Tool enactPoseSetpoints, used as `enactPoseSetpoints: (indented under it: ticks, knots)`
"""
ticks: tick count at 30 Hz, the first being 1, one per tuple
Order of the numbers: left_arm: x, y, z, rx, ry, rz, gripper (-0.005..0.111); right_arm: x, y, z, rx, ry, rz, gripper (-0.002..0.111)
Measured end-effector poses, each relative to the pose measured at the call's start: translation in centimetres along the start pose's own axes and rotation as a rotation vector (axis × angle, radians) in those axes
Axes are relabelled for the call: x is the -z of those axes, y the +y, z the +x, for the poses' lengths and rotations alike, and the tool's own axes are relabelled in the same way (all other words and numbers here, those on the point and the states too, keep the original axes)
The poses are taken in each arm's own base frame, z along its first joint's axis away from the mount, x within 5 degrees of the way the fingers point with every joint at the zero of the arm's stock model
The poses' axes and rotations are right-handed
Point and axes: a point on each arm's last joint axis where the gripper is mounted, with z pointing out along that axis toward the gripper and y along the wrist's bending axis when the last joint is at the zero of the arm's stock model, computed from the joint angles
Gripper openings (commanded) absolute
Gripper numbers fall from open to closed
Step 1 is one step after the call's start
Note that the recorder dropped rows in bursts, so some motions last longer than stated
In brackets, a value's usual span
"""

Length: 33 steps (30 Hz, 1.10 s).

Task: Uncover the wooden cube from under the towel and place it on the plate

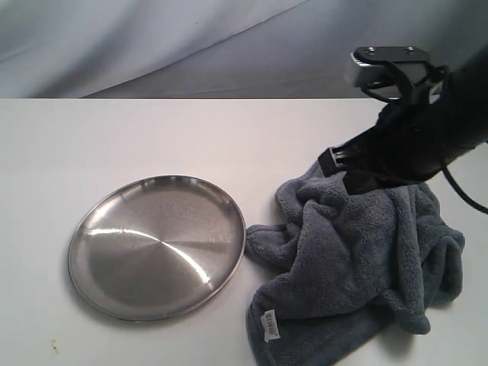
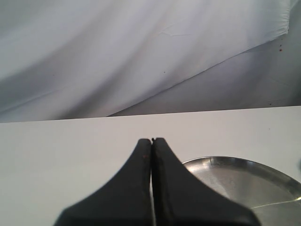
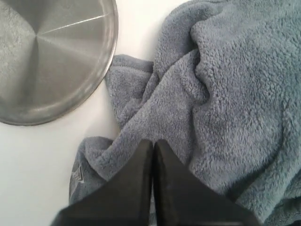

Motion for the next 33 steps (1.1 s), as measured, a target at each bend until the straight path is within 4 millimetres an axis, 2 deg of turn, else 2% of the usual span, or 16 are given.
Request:
enactPoseSetpoints:
  ticks: [8, 18, 27, 33]
  knots:
    - [0.0, 0.0, 0.0, 0.000, 0.000, 0.000, 0.000, -2.8, 0.0, -4.5, -0.023, 0.001, 0.015, 0.000]
    - [0.0, 0.0, 0.0, 0.000, 0.000, 0.000, 0.000, -6.6, -0.6, -9.2, -0.085, -0.046, 0.051, 0.000]
    - [0.0, 0.0, 0.0, 0.000, 0.000, 0.000, 0.000, -9.6, -0.7, -12.4, -0.107, -0.094, 0.040, 0.000]
    - [0.0, 0.0, 0.0, 0.000, 0.000, 0.000, 0.000, -12.0, 0.2, -13.3, -0.145, -0.105, -0.042, 0.000]
